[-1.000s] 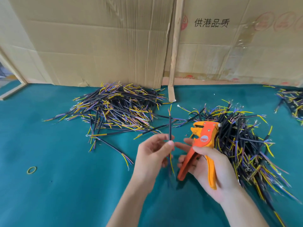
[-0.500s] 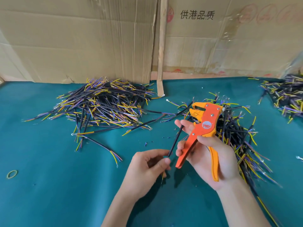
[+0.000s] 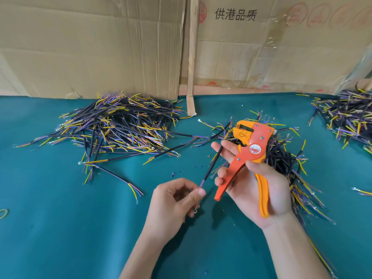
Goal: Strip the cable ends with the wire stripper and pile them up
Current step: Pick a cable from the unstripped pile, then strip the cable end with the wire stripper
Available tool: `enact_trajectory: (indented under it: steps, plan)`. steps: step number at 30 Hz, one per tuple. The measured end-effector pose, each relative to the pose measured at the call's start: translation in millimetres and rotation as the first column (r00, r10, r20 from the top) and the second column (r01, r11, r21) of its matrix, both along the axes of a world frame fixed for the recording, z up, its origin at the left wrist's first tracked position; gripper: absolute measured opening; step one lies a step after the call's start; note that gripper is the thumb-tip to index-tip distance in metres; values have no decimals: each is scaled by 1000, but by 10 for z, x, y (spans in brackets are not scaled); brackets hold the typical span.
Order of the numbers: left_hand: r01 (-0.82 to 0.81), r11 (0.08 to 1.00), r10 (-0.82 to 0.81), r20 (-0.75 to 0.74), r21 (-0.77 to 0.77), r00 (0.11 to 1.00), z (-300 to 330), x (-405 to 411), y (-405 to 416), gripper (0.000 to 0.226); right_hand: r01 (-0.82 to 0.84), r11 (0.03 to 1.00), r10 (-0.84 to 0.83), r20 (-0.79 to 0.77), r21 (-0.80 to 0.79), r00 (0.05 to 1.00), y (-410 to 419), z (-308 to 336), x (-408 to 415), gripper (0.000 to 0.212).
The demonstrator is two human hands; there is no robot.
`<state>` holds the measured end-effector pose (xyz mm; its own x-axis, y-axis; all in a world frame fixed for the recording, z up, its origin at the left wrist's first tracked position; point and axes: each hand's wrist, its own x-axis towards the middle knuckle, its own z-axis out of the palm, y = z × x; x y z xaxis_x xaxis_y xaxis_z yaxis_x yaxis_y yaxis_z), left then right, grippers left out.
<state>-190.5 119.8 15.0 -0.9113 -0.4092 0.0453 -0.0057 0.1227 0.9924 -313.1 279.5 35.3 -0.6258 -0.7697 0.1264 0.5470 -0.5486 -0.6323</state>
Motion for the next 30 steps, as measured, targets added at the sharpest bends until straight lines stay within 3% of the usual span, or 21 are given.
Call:
enact_trajectory:
  steps: [4,7,10,20,23,30]
  plan:
    - [-37,999,37,-10,-1,999,4,-10,8,18,-45,999,46,-60,26,997,-28,-16,59,75]
    - [48,998,-47,-18,48,999,0,0,-27,3,-2,999,5,-78,48,997,-47,10,56,75]
    - [101,991,-102,5,89,995,5,14,-59,17,14,1000,-14,-29,8,999,1,8,0,74]
    - [63,980,-58,-34,187,998,50,18,-58,16,34,999,-34,-18,-16,999,1,-35,-42,71]
    - [70,971,-61,-48,229,997,72,27,-59,16,64,998,-64,4,-3,998,-14,-33,-35,58]
    - [129,947,-115,-64,295,991,71,20,-66,20,45,999,-45,-11,16,999,-44,-41,-25,60]
